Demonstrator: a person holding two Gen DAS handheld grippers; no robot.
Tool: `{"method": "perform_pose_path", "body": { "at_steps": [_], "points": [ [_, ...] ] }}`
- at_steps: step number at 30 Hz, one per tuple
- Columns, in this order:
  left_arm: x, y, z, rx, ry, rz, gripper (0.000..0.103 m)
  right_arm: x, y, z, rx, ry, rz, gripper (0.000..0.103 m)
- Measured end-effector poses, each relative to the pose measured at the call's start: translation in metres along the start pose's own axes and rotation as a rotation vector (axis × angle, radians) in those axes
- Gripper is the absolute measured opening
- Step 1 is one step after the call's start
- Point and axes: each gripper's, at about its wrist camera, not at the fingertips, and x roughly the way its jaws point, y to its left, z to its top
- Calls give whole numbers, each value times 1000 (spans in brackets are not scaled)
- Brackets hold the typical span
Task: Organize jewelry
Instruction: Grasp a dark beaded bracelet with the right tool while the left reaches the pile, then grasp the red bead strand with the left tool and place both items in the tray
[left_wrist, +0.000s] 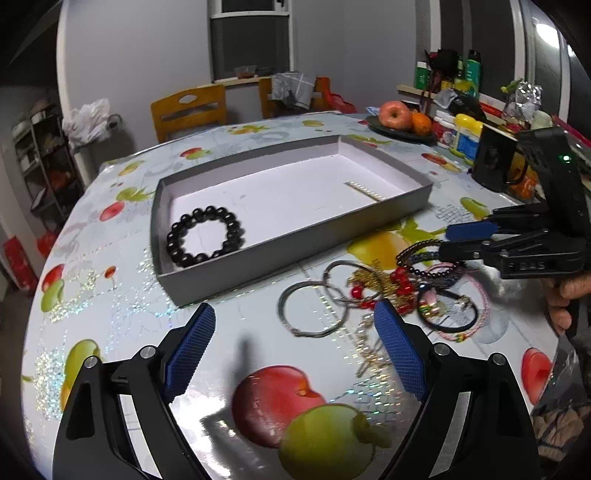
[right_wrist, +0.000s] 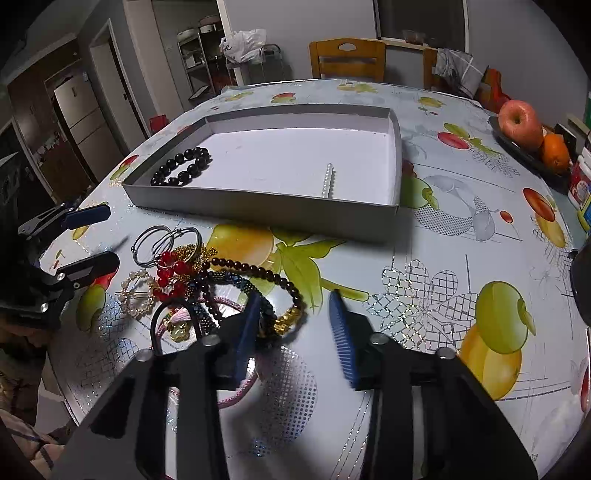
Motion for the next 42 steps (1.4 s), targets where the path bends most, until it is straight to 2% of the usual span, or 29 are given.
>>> {"method": "perform_pose_path", "body": {
  "at_steps": [1, 3, 9, 11, 13, 18, 20, 22, 25, 32, 42],
  "points": [
    [-1, -2, 1, 0, -3, -9, 88, 0, -1, 0, 3, 1, 6, 20],
    [-2, -8, 5, 11, -12, -26, 88, 1, -3, 1, 10, -3, 11, 13],
    [3, -37, 17, 83, -27, -72, 87, -1, -9, 0, 33, -16, 23, 12],
    [8, -47, 20, 102, -20, -84, 81, -2, -11, 1, 38, -23, 20, 11],
    [15, -55, 21, 119, -1, -98, 68, -4, -14, 0, 46, -27, 16, 11],
    [30, -62, 24, 124, 56, -105, 51, -5, -18, 0, 48, -29, 14, 11],
    [35, -62, 24, 124, 83, -102, 39, -4, -19, 0, 49, -29, 18, 11],
    [40, -63, 23, 126, 108, -109, 22, -4, -19, -1, 47, -27, 21, 11],
    [38, -63, 23, 126, 103, -122, 10, -4, -20, -1, 51, -26, 28, 11],
    [17, -50, 27, 68, 35, -157, 10, -11, -18, -1, 46, -65, 31, 10],
    [-29, -28, 43, 40, -70, -148, 10, -40, -2, 17, 6, -141, 43, 9]
  ]
}}
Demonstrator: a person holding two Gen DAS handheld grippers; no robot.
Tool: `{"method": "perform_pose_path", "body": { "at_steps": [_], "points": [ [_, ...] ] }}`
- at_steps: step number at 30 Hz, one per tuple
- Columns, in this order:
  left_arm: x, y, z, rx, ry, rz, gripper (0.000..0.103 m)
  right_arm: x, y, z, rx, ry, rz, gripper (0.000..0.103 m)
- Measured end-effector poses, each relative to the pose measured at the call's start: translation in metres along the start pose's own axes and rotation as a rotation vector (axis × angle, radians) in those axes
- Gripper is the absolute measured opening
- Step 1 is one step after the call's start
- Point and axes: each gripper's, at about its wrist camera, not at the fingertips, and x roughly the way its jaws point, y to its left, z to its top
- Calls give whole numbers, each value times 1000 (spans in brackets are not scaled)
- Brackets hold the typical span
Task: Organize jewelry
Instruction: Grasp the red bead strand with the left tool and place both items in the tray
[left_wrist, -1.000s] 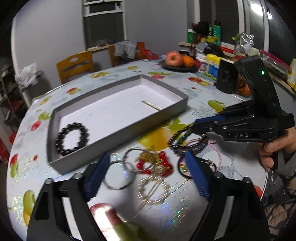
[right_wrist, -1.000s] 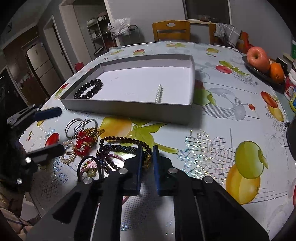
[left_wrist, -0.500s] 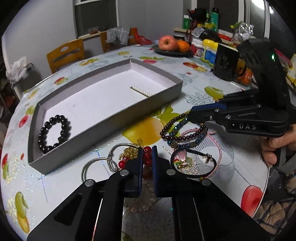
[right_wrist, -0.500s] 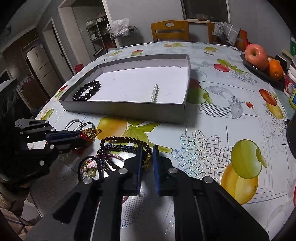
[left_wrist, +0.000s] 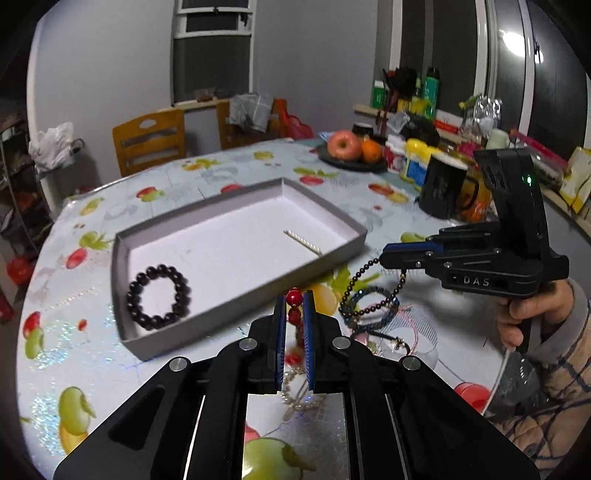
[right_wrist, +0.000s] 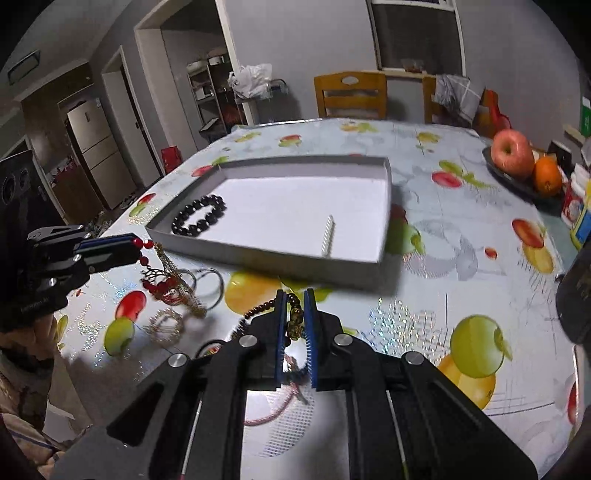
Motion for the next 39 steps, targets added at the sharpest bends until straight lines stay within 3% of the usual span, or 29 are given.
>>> {"method": "perform_pose_path", "body": {
  "at_steps": [13, 39],
  "points": [
    [-24, 15, 8, -12, -50, 38, 10, -15, 17, 19, -60, -43, -16, 8],
    [-21, 63, 44, -66, -94, 116, 10, -11, 33, 83, -129, -134, -5, 8]
  ]
}}
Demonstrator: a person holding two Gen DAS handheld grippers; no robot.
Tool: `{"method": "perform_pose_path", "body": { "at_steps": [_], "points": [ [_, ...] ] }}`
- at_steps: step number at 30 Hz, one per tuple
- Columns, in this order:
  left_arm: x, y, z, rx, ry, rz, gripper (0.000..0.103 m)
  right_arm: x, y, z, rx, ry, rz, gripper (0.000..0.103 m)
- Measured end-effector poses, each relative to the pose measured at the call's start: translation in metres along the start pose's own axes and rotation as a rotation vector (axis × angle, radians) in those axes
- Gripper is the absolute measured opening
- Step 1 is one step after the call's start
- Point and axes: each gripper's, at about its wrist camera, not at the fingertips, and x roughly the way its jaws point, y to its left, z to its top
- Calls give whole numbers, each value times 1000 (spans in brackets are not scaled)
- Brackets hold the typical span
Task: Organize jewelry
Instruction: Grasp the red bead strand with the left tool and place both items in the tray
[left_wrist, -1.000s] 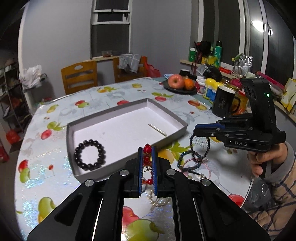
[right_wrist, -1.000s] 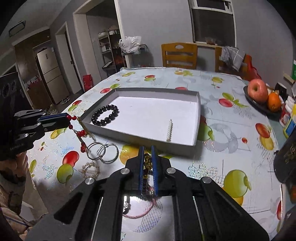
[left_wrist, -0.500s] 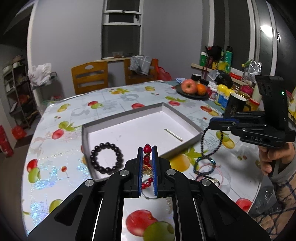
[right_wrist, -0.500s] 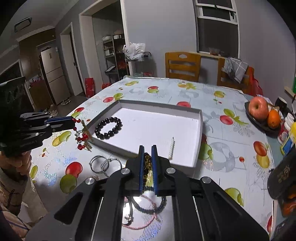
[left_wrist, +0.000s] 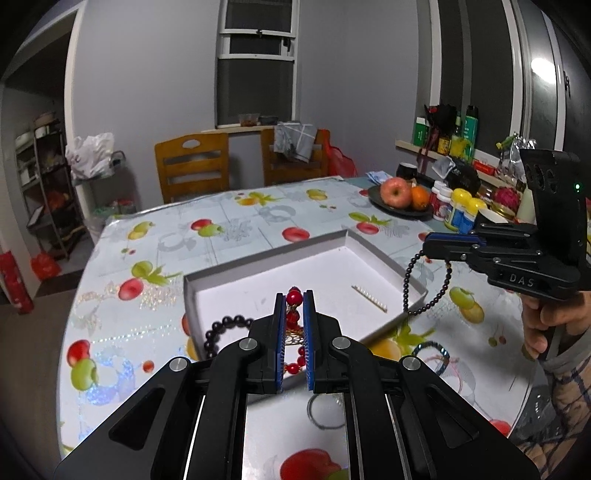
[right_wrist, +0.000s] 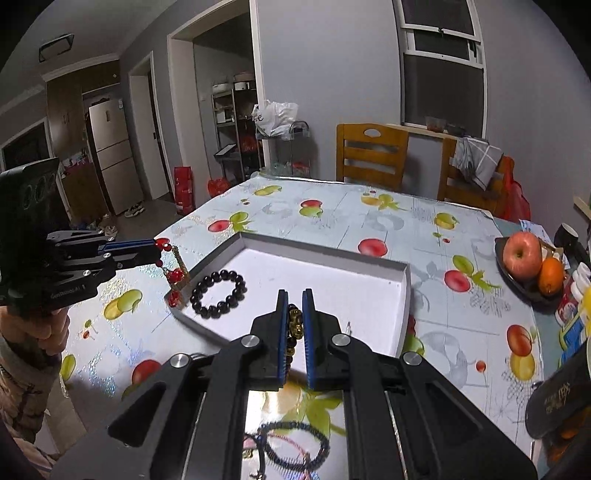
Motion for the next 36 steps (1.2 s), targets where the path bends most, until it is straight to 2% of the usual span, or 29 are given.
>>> {"method": "perform_pose_path", "body": {
  "at_steps": [6, 14, 19, 26, 33, 36],
  "points": [
    [19, -4, 10, -24, -2, -41, 10, 15, -10, 7, 20, -2, -7, 8],
    [56, -20, 11, -25, 32, -90, 10, 49, -18, 0, 63, 44, 27, 8],
    [83, -17, -1, -33, 85, -80, 10, 80, -19, -10, 94, 96, 53, 8],
    [110, 4, -29, -60, 186, -27, 10, 107, -33, -31, 135, 163, 27, 8],
    [113, 10, -37, -57, 204, 9, 10, 112, -36, -38, 139, 174, 7, 8],
    [109, 13, -38, -66, 195, 25, 25, 113, -39, -39, 142, 174, -18, 8]
  ]
}}
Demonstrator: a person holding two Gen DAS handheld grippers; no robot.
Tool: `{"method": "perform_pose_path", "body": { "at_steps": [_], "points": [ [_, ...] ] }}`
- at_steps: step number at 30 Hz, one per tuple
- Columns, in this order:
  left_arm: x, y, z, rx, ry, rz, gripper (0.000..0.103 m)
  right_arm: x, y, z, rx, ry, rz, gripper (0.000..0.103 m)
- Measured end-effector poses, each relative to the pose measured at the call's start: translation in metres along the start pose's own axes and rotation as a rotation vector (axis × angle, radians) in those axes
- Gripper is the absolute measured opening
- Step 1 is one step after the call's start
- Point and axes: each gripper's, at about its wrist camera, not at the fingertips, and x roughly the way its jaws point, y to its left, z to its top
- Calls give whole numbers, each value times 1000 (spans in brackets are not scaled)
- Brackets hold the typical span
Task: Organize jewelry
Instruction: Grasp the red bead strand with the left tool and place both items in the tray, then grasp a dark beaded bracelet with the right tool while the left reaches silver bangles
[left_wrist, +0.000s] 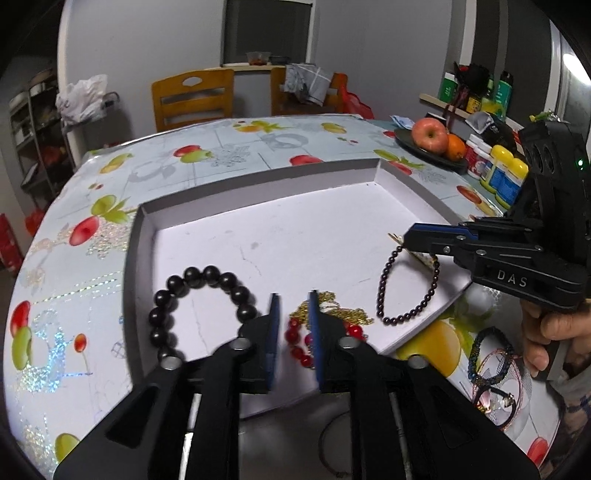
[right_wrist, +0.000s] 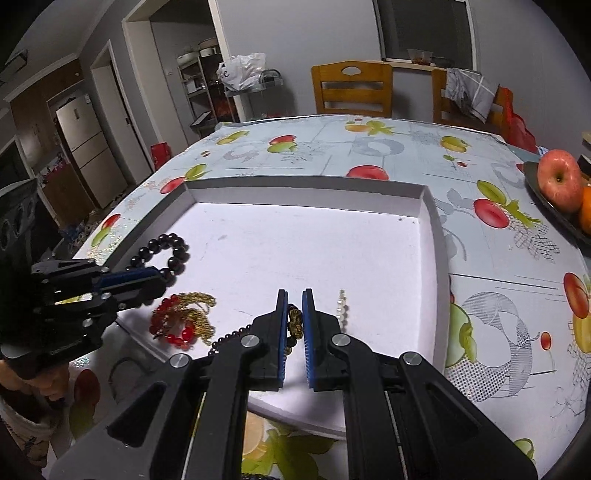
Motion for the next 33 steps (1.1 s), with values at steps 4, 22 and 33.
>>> {"method": "perform_pose_path", "body": {
  "at_steps": [4, 22, 33],
  "points": [
    [-9, 0, -2, 0, -19, 6, 37, 0, -6, -1, 14, -2, -27, 9],
    [-52, -13, -41, 32, -49, 14, 69, -44, 0, -22, 9, -54, -18, 28],
    [-61, -20, -62, 44, -18, -22, 69, -70, 7, -52, -9, -50, -15, 36]
  ]
}}
